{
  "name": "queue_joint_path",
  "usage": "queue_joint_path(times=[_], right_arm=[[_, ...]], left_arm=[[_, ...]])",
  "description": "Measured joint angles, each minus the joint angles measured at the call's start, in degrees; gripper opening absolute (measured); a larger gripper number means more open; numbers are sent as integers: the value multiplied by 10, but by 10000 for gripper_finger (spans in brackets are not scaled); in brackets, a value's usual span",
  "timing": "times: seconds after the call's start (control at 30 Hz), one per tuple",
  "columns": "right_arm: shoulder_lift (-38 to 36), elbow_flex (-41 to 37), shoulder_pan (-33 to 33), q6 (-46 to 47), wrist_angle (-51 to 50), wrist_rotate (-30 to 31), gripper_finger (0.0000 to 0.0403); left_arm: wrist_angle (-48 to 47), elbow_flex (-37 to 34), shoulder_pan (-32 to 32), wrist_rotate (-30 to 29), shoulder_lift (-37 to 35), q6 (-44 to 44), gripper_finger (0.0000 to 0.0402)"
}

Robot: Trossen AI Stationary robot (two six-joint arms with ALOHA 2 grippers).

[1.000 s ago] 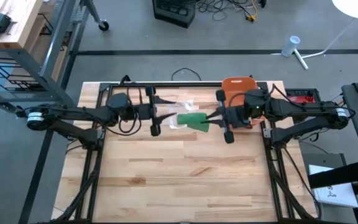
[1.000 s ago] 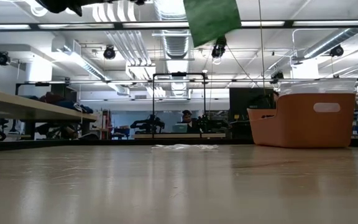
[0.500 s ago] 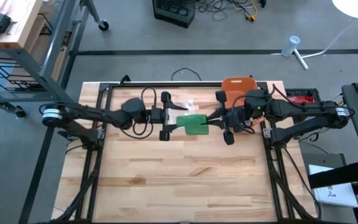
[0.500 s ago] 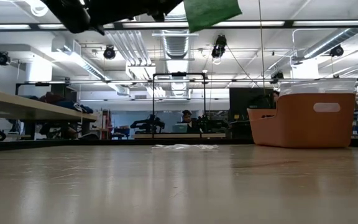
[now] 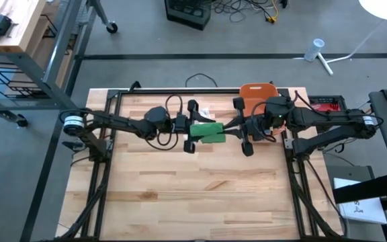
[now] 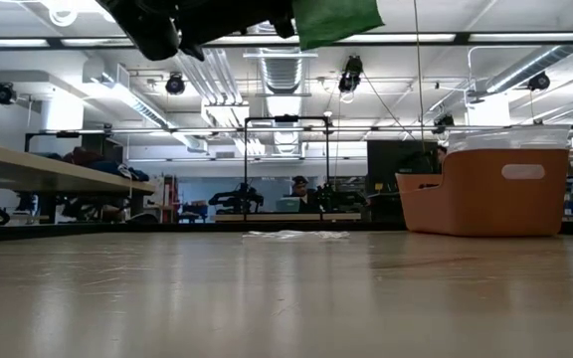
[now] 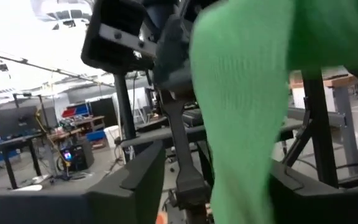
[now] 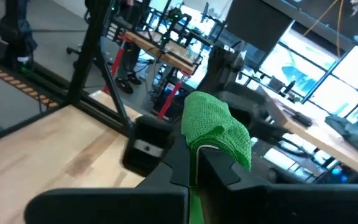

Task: Roll bandage
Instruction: Roll the green bandage

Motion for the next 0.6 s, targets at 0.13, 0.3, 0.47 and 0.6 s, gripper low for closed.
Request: queue_joint_path(times=[0.13,0.3,0.47,0.6], right_arm=[[-1,0,14,8,-2,0,3],[-2,0,29,3,-13,0,3],[-2,0,44,35,-22,-1,3],[-1,0,54,65,-51,-1,3]], left_arm=[[5,9,1,-14,0,4,123],[-3,10,2,-16,-6,19,17],[-27,9,5,-59,-33,82,3],[-34,14,16,-72,-68,143,1]])
